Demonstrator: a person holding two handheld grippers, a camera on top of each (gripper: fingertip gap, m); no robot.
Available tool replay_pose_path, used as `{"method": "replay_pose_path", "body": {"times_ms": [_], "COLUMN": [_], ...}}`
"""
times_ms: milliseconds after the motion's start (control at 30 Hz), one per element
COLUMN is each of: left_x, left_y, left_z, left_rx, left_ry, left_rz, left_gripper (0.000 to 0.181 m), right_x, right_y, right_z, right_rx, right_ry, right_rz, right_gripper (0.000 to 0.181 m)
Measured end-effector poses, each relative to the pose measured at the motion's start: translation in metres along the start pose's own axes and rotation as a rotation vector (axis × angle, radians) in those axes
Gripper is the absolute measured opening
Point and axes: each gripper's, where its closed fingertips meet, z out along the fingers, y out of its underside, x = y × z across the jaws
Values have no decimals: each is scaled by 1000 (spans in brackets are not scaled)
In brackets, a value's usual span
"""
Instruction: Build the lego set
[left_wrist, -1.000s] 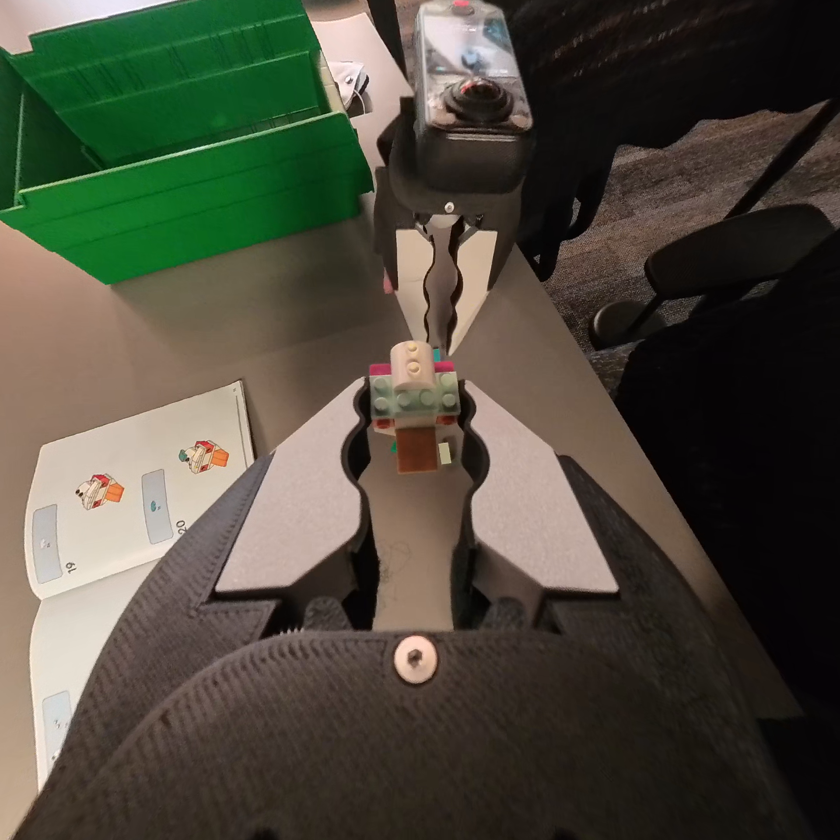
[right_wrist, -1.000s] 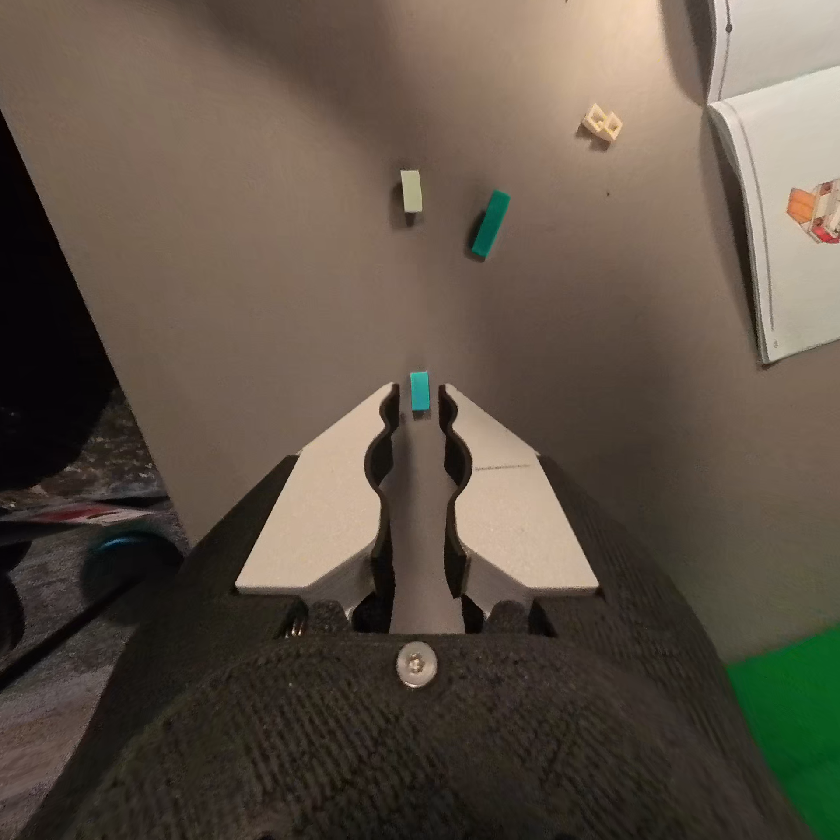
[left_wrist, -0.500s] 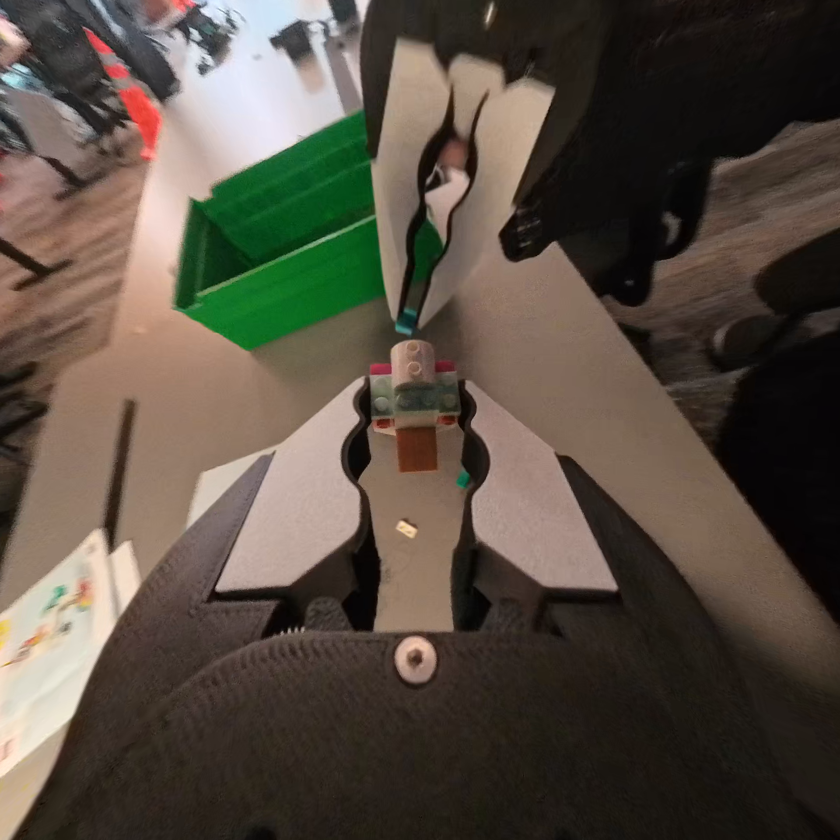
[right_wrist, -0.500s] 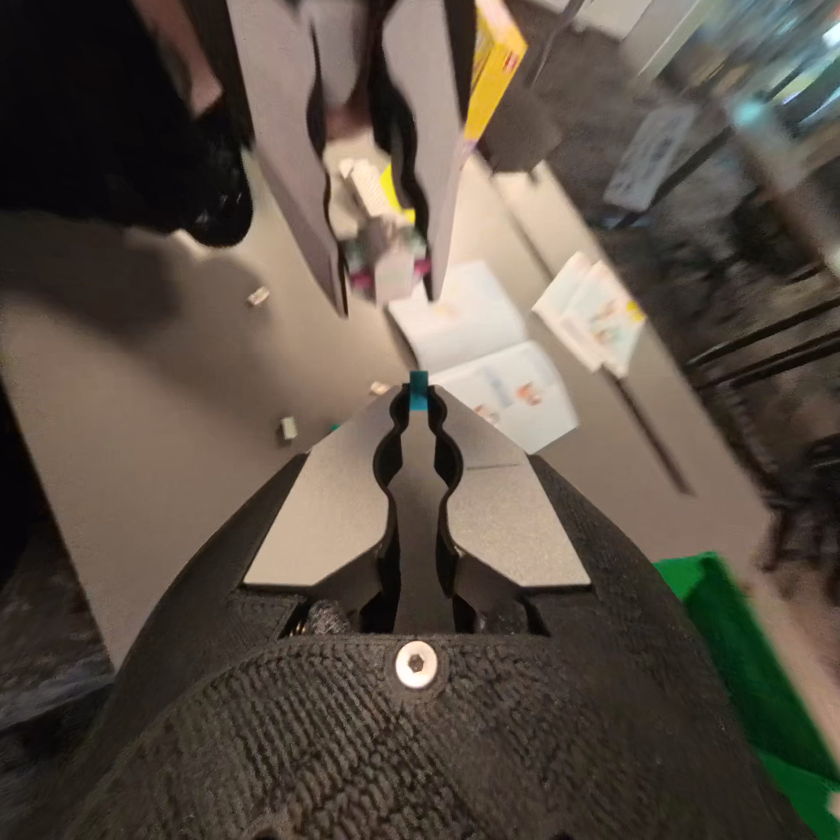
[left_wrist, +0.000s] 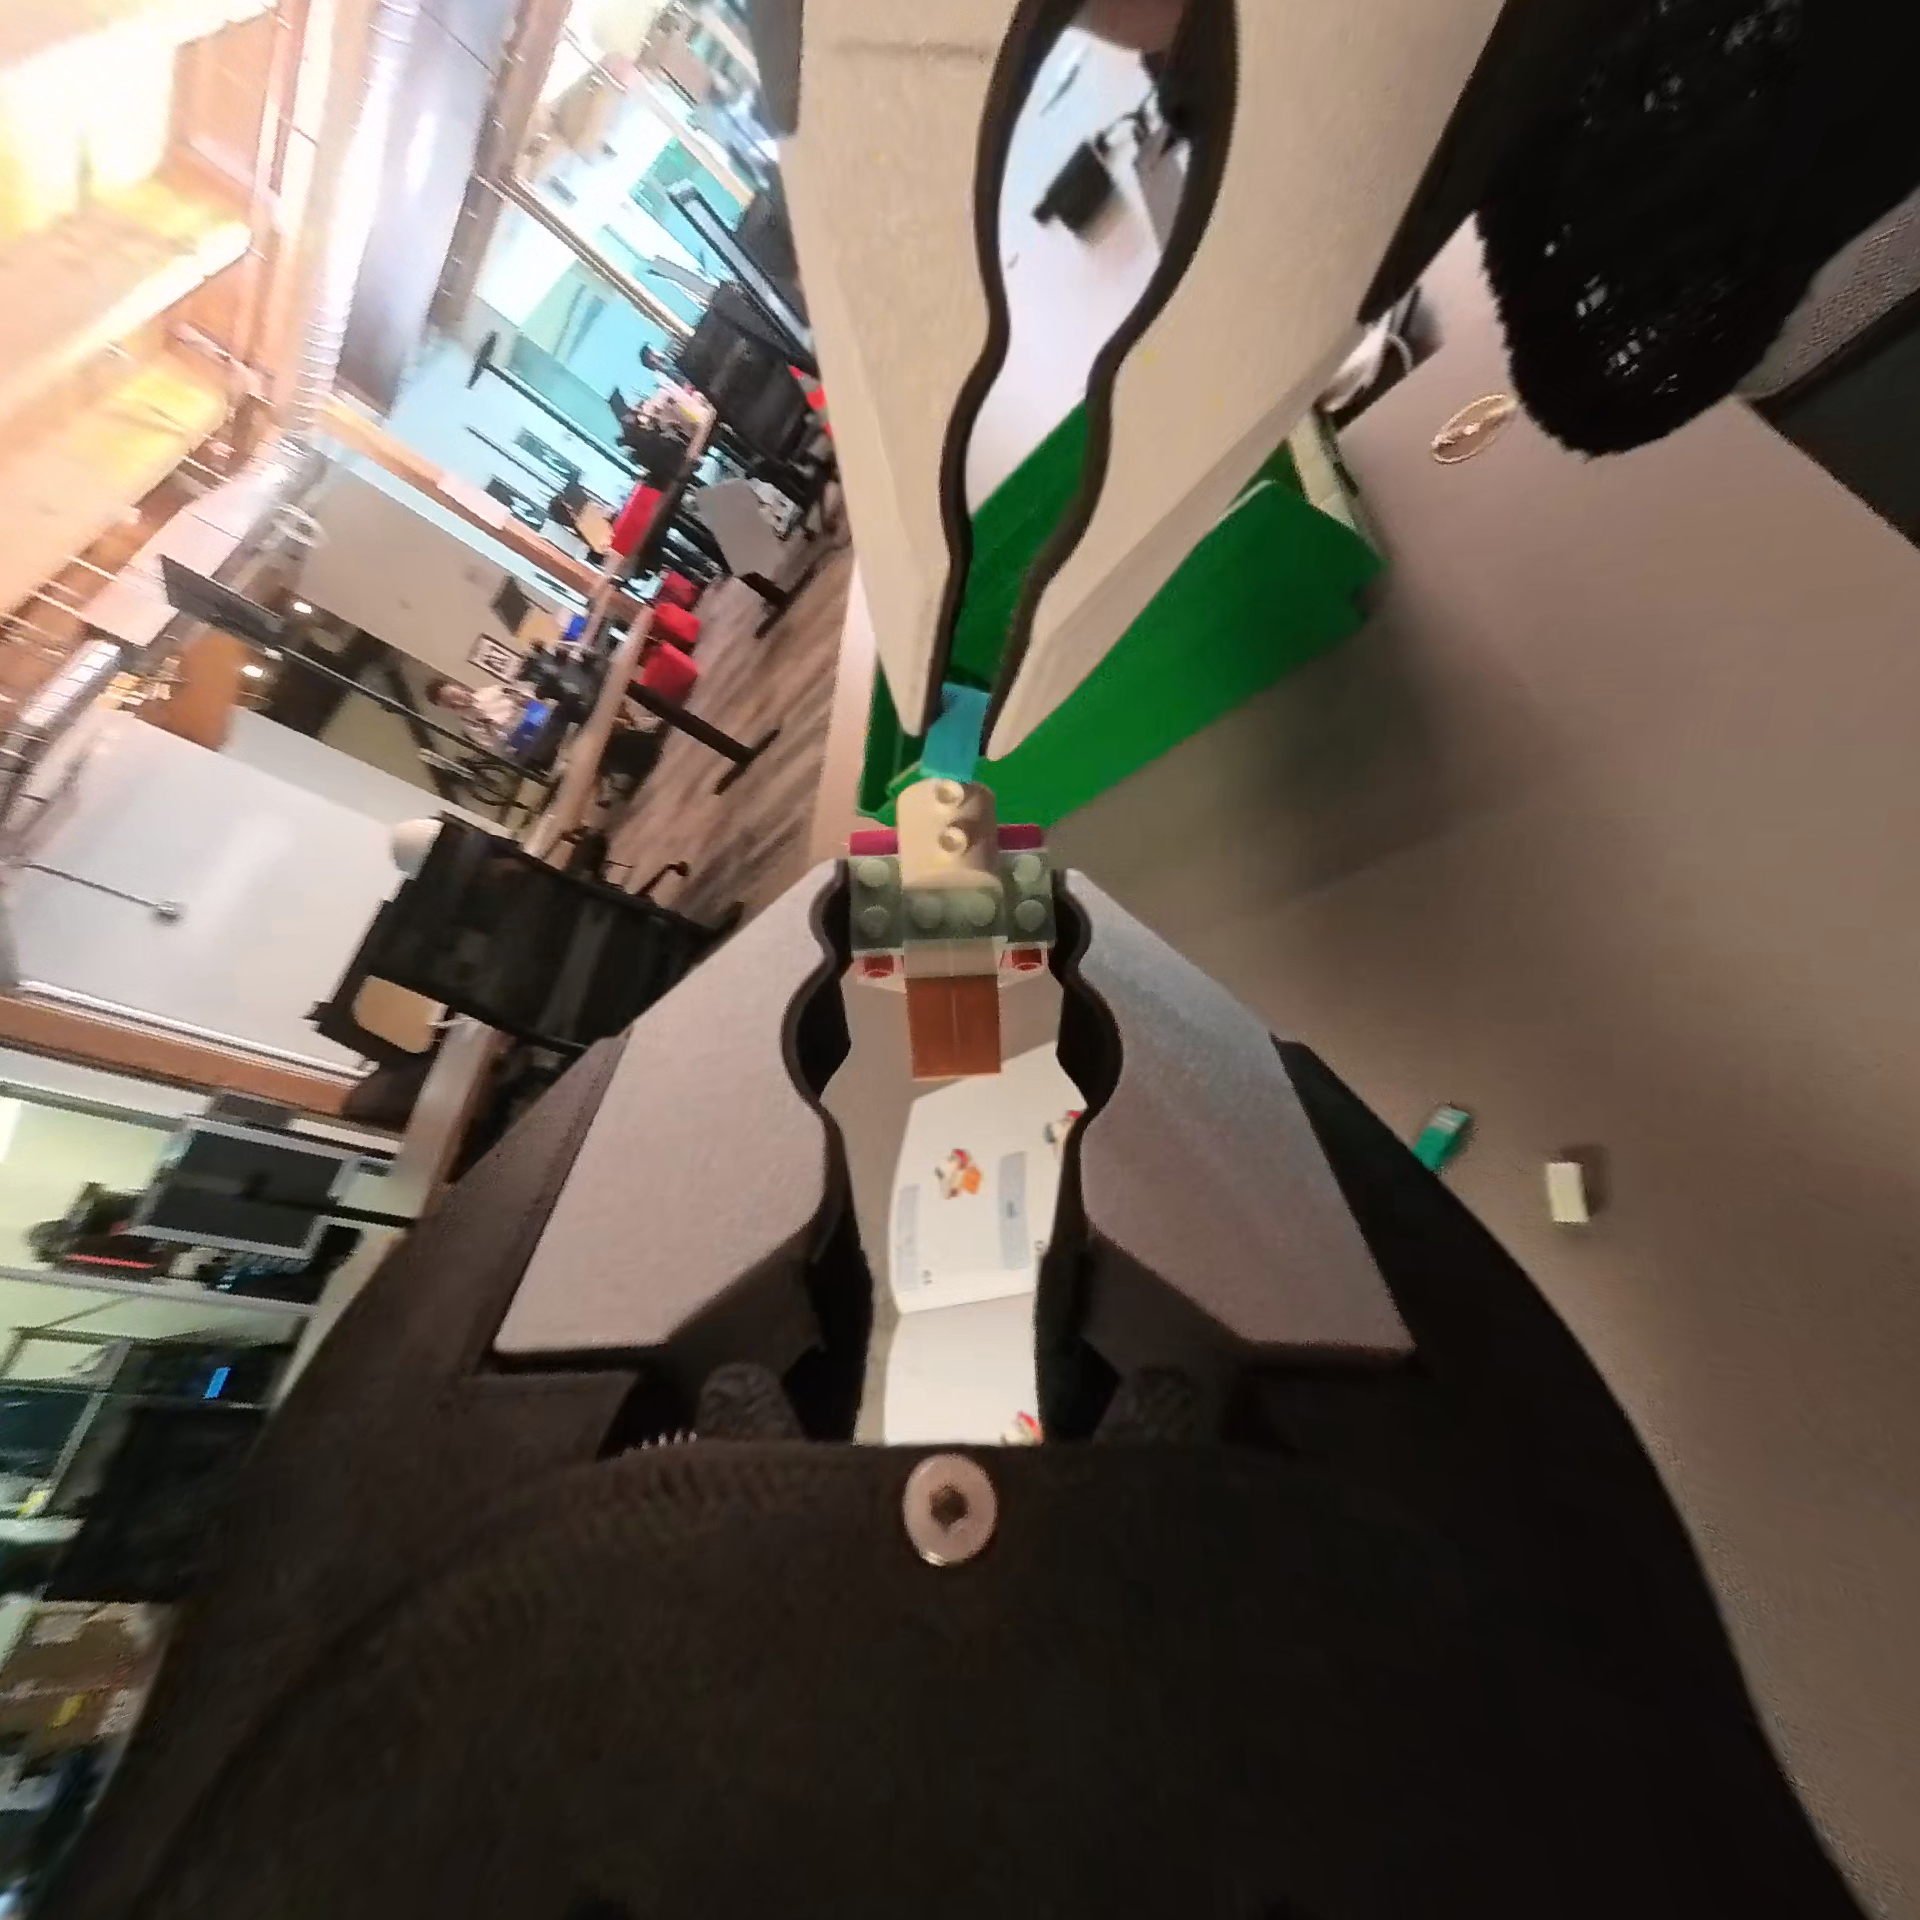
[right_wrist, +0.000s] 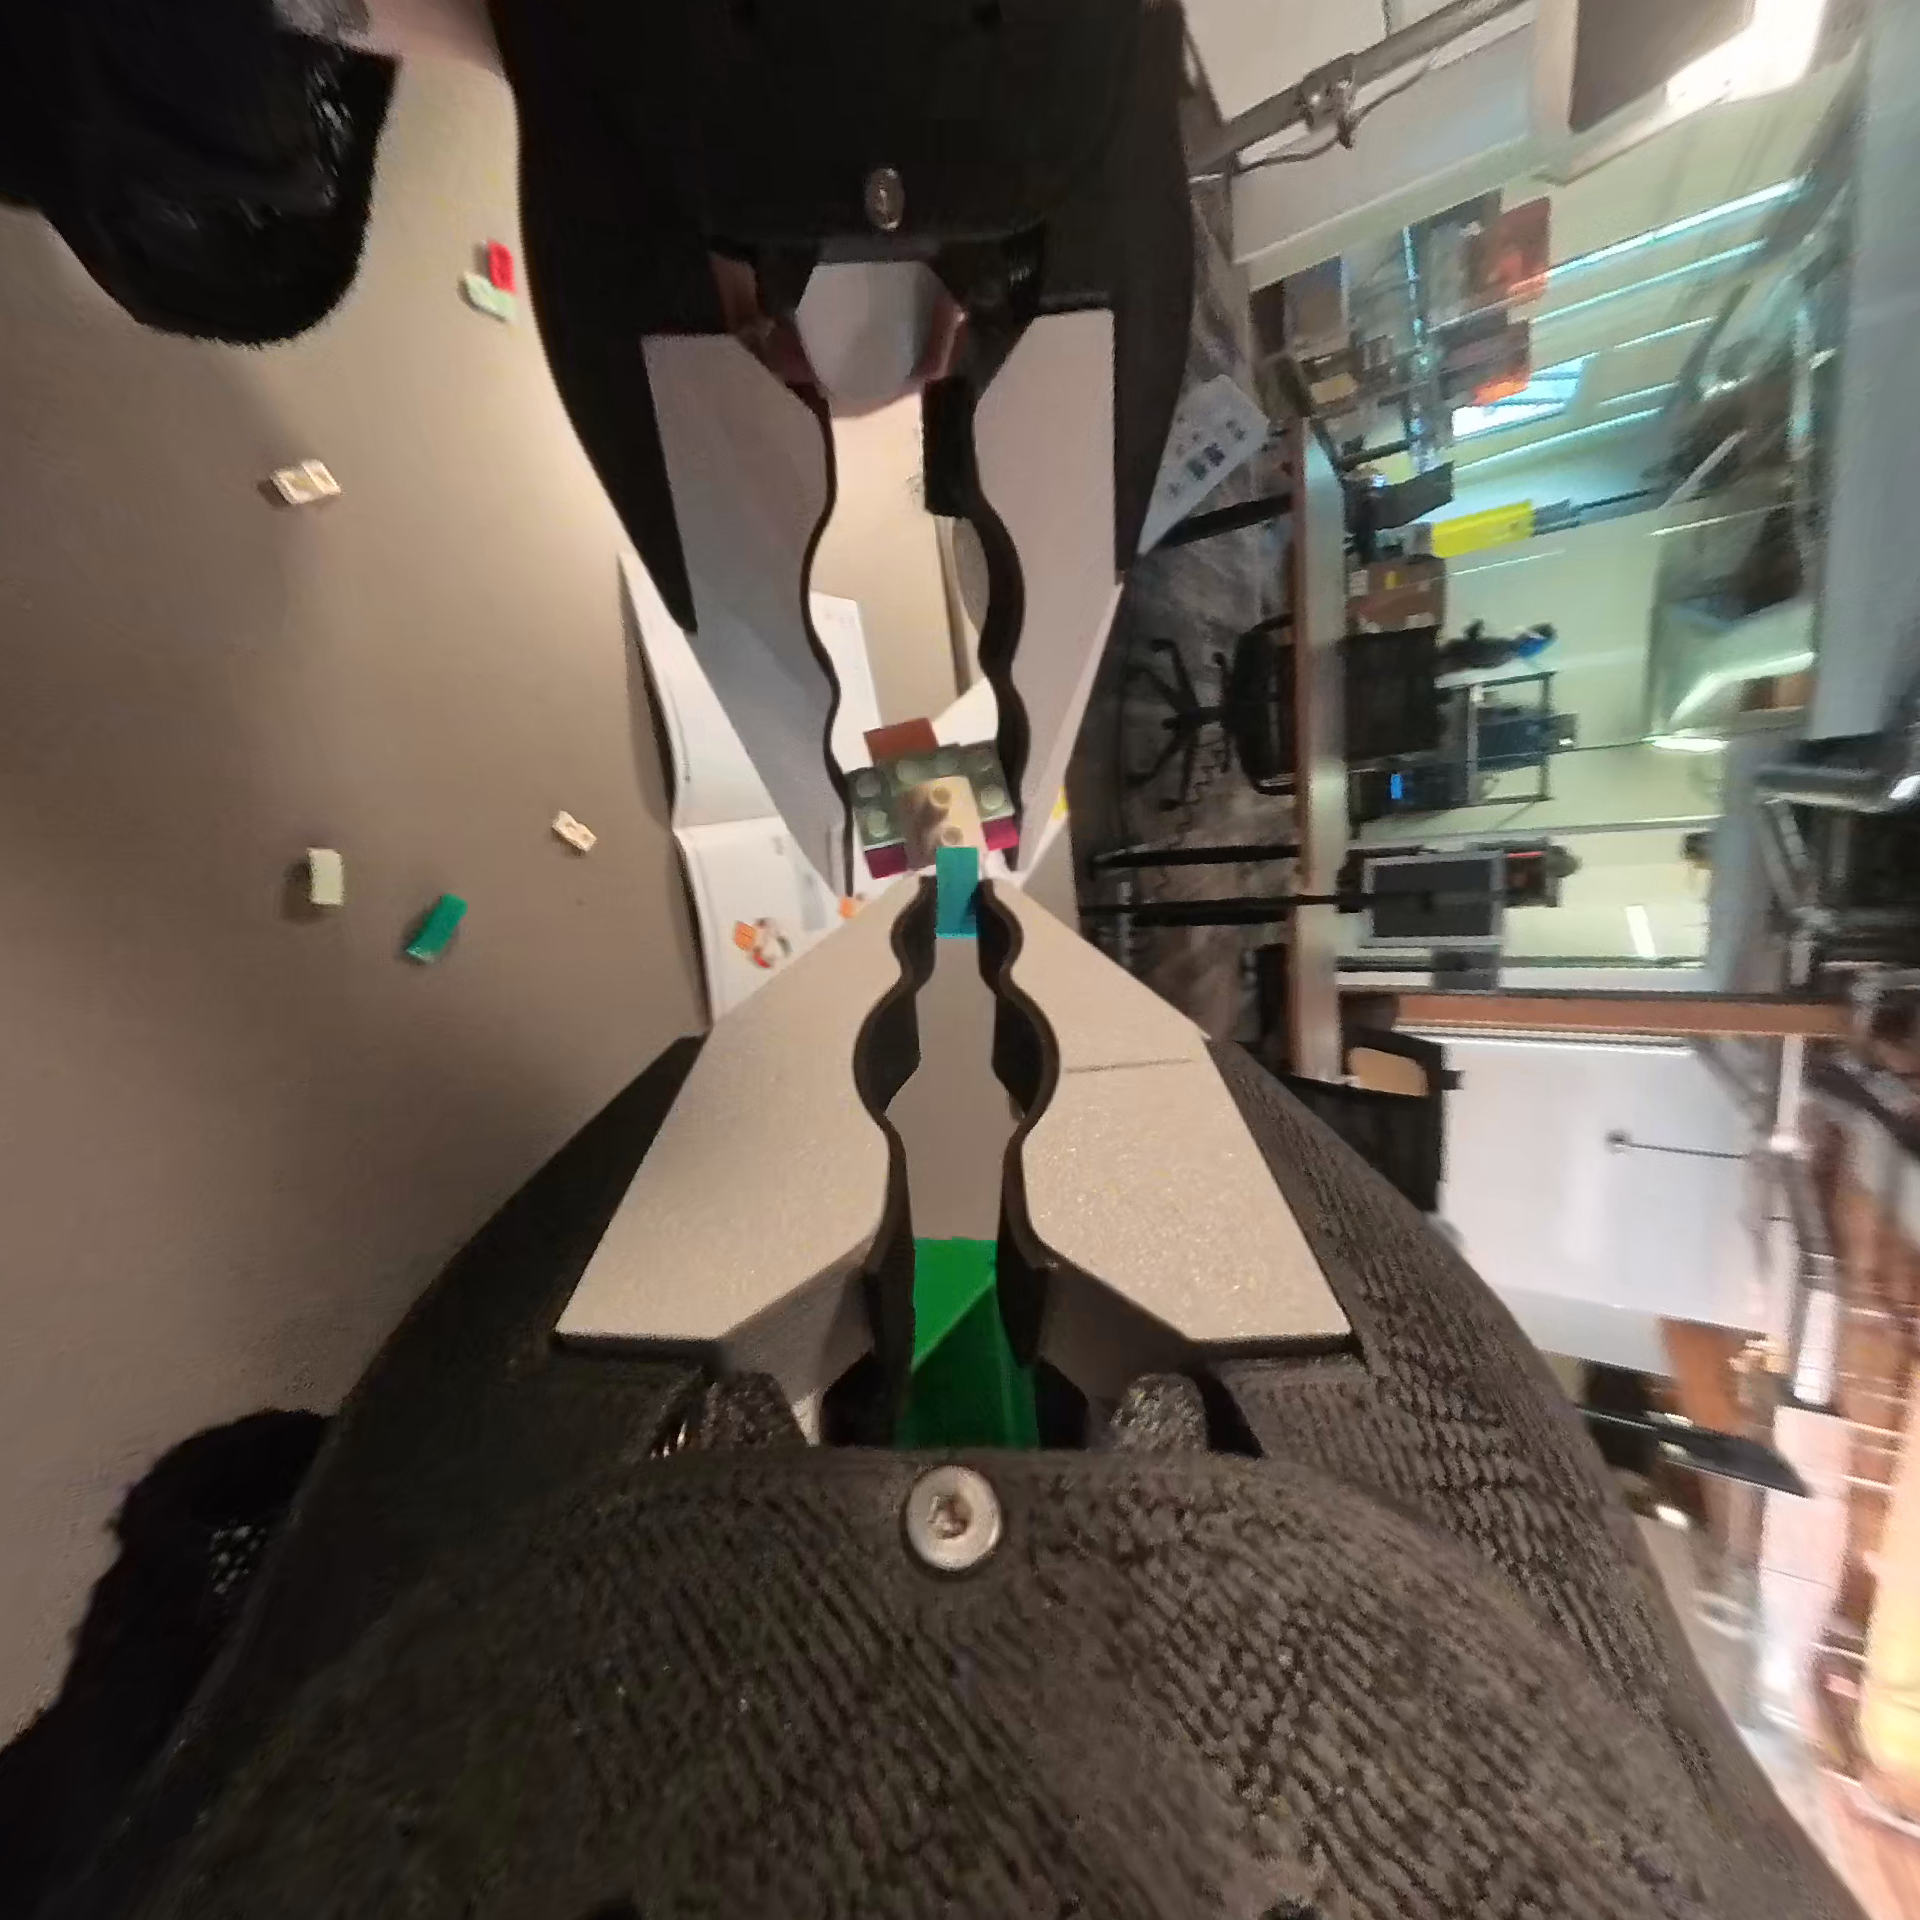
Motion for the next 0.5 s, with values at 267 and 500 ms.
{"method": "replay_pose_path", "body": {"times_ms": [267, 500], "left_x": [-10, -9], "left_y": [-8, -12], "left_z": [-6, -6], "left_rx": [-6, -11], "left_ry": [-128, -150], "left_rz": [114, 152], "left_gripper": [36, 36], "right_x": [5, 5], "right_y": [-7, -10], "right_z": [-8, -11], "right_rx": [-31, -63], "right_ry": [81, 127], "right_rz": [-134, -248], "right_gripper": [5, 6]}}
